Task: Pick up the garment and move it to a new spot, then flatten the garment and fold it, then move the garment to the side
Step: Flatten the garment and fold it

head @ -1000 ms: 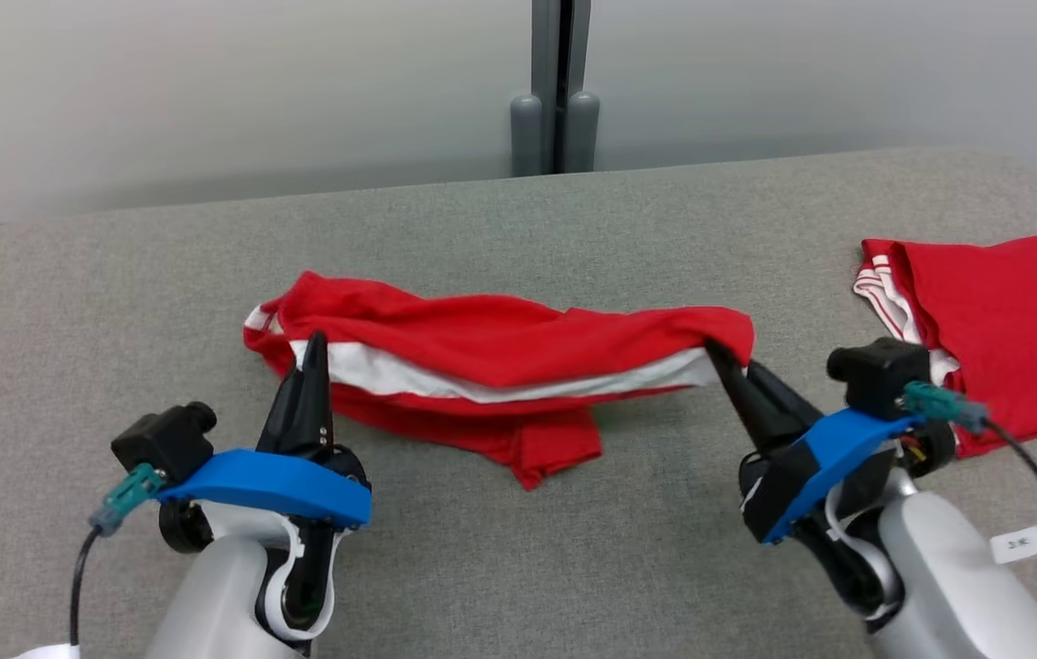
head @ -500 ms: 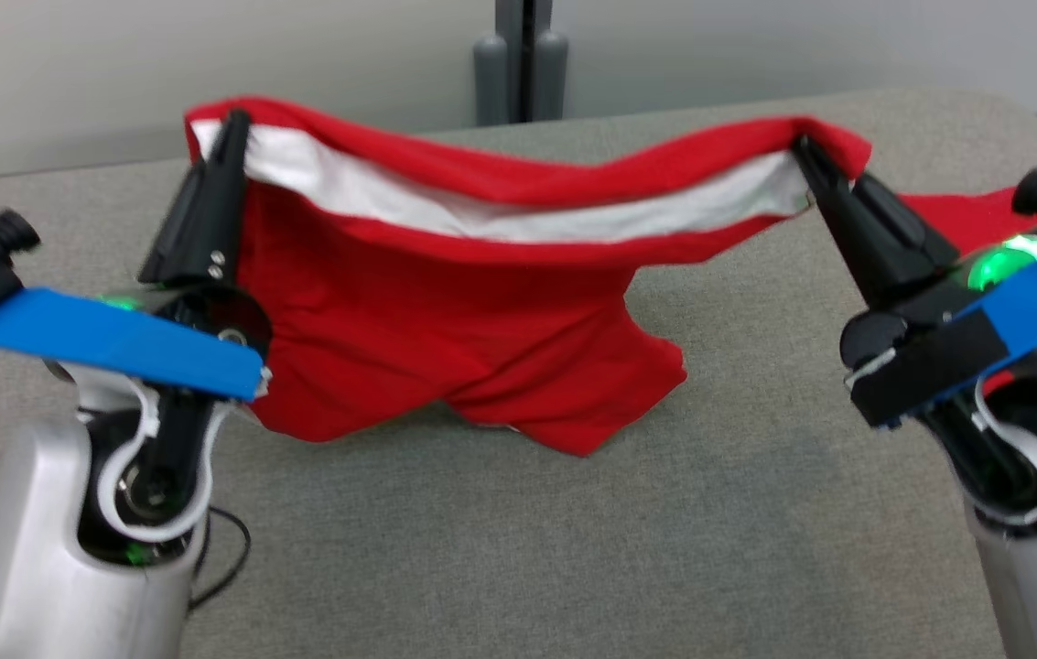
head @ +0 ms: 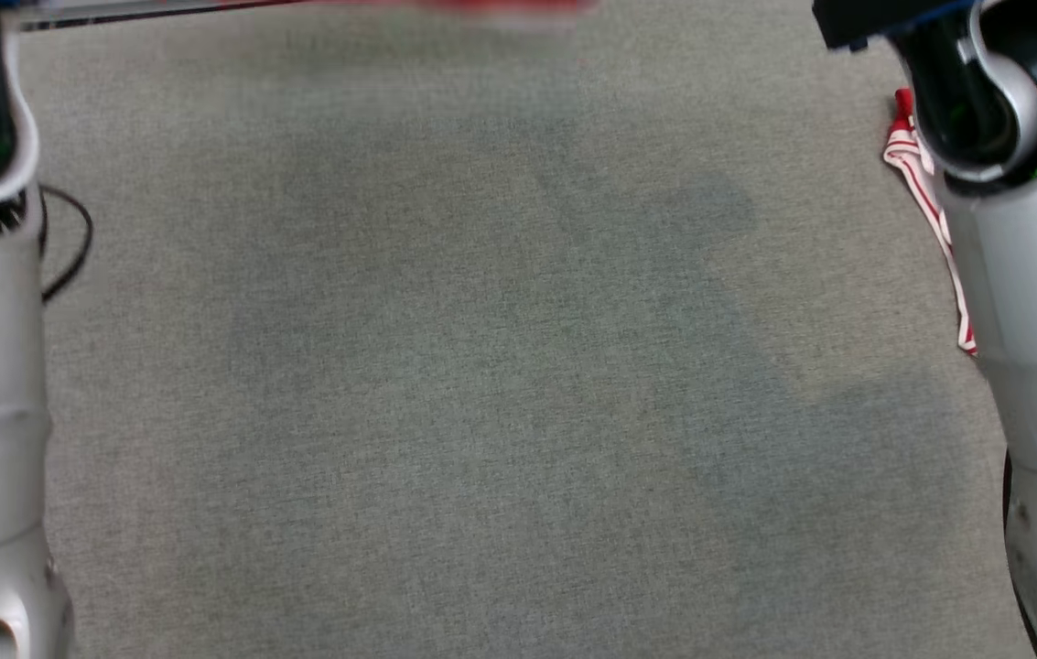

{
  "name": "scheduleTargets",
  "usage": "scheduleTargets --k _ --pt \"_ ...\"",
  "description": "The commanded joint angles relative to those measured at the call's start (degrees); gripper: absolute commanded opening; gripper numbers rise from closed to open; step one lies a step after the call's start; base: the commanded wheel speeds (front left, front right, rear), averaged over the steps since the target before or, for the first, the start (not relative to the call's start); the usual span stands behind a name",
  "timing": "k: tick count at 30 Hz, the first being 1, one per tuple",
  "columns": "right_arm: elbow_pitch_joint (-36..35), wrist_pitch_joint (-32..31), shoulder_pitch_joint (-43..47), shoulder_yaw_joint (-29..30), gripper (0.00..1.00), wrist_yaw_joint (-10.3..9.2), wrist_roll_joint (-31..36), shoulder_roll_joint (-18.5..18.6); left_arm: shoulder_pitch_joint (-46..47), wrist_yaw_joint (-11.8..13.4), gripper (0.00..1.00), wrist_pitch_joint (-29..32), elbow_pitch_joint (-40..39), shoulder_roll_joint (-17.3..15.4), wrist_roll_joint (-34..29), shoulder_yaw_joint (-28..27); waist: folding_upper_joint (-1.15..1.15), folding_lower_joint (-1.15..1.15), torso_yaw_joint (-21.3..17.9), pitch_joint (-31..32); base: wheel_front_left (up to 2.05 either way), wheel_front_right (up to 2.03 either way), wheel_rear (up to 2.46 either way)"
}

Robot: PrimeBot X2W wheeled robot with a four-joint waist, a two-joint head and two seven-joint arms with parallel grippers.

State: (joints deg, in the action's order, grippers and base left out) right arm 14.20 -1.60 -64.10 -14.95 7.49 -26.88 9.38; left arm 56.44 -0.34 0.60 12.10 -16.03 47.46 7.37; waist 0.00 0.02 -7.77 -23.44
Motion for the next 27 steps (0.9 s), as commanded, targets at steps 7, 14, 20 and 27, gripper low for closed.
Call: scheduleTargets --k 7,14,20,27 --pt "9.3 3.9 2.3 -6.0 0.0 0.01 0.2 2.4 -1.4 -4.9 0.0 -7.3 6.1 2.5 0.7 0.9 0.0 -0.02 1.0 -1.7 0.0 0.0 0.0" --pt "13.0 -1.7 14.1 -15.9 0.0 0.01 -11.4 7.2 -14.9 -6.8 0.0 -10.6 12.8 3.6 1.5 5.3 0.0 -0.02 2.3 -1.0 0.0 0.0 0.0" --pt "9.9 -8.2 25.7 -20.6 0.0 0.01 -20.5 15.3 -30.9 -7.2 0.0 -12.4 13.1 4.0 4.1 8.3 0.0 -0.02 4.6 2.9 0.0 0.0 0.0" --pt "3.1 -15.0 38.9 -16.4 0.0 0.0 -23.6 22.9 -48.1 -7.1 0.0 -8.6 6.2 3.1 6.1 13.4 0.0 -0.02 8.1 8.6 0.0 0.0 0.0"
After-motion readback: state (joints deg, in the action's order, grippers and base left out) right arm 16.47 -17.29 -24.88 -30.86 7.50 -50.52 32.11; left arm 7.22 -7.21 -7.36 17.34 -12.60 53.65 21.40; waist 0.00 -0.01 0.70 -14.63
